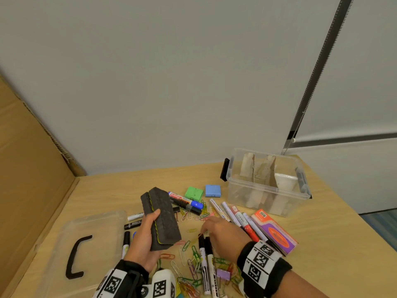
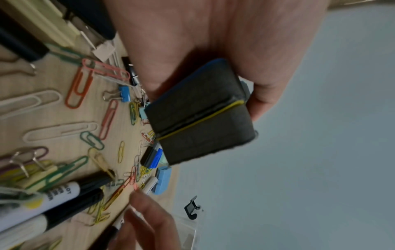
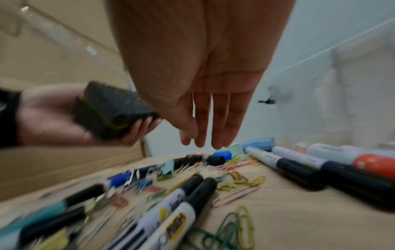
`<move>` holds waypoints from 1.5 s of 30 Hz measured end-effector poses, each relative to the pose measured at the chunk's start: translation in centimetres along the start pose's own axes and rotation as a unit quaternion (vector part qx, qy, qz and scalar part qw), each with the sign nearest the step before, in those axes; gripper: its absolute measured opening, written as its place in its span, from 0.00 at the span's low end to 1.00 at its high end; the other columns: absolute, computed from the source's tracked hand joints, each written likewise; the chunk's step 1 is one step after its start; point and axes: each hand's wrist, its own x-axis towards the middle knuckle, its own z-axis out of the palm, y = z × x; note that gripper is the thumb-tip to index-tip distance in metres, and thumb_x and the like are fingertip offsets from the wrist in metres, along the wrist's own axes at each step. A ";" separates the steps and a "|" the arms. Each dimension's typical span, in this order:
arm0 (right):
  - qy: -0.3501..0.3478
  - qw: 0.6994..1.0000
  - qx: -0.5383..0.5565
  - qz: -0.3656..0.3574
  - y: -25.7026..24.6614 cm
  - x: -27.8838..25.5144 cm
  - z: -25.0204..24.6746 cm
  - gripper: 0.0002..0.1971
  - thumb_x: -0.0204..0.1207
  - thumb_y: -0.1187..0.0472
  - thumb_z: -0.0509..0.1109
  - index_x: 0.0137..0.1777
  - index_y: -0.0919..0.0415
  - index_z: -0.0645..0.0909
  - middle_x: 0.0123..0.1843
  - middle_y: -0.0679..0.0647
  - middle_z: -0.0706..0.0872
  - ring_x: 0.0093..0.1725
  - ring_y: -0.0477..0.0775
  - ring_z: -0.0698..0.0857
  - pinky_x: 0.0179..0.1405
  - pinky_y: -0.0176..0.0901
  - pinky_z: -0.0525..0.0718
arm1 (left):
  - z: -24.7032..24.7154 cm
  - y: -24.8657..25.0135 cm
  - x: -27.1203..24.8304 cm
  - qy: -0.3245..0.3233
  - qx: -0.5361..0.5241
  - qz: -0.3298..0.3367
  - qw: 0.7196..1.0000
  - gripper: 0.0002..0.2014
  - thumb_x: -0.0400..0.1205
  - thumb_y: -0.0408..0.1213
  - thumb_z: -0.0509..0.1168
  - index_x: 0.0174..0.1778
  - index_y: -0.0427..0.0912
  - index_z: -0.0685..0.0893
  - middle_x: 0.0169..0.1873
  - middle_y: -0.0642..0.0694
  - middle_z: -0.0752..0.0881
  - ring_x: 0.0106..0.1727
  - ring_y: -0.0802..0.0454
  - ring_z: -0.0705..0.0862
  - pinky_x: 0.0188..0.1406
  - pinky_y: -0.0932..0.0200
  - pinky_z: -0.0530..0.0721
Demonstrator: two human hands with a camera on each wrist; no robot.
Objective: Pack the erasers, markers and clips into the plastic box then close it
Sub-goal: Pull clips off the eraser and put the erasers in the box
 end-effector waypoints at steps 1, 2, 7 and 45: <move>0.032 0.999 0.009 0.028 0.3 -0.4 -0.4 0.17 0.79 0.69 0.56 0.60 0.53 0.79 0.64 0.48 0.78 0.60 0.52 0.79 0.55 0.45 0.80 | -0.1 0.1 -0.1 -0.002 -0.005 -0.003 1.000 0.20 0.84 0.45 0.59 0.71 0.46 0.76 0.63 0.38 0.84 0.59 0.40 0.84 0.35 0.46 0.87; 0.066 0.996 0.013 0.063 0.7 -0.8 -0.9 0.15 0.80 0.67 0.55 0.58 0.53 0.79 0.62 0.48 0.79 0.58 0.50 0.79 0.54 0.43 0.80 | -0.3 0.2 -0.3 -0.004 -0.007 -0.005 1.000 0.20 0.84 0.45 0.59 0.71 0.45 0.77 0.62 0.38 0.84 0.58 0.41 0.84 0.38 0.46 0.85; 0.096 0.947 -0.112 0.285 6.7 -3.9 -2.2 0.18 0.77 0.57 0.61 0.68 0.54 0.71 0.67 0.53 0.73 0.65 0.55 0.73 0.61 0.45 0.77 | -1.2 0.5 -1.0 -0.013 0.001 -0.022 1.000 0.19 0.84 0.45 0.59 0.70 0.45 0.77 0.62 0.38 0.84 0.60 0.40 0.83 0.39 0.46 0.85; 0.202 0.890 0.361 0.191 2.9 -4.2 -15.7 0.17 0.80 0.64 0.65 0.68 0.57 0.69 0.56 0.60 0.82 0.45 0.56 0.90 0.38 0.43 0.90 | 1.1 1.0 0.9 0.022 0.040 0.005 0.999 0.20 0.86 0.38 0.56 0.73 0.36 0.71 0.42 0.35 0.86 0.43 0.39 0.82 0.26 0.48 0.87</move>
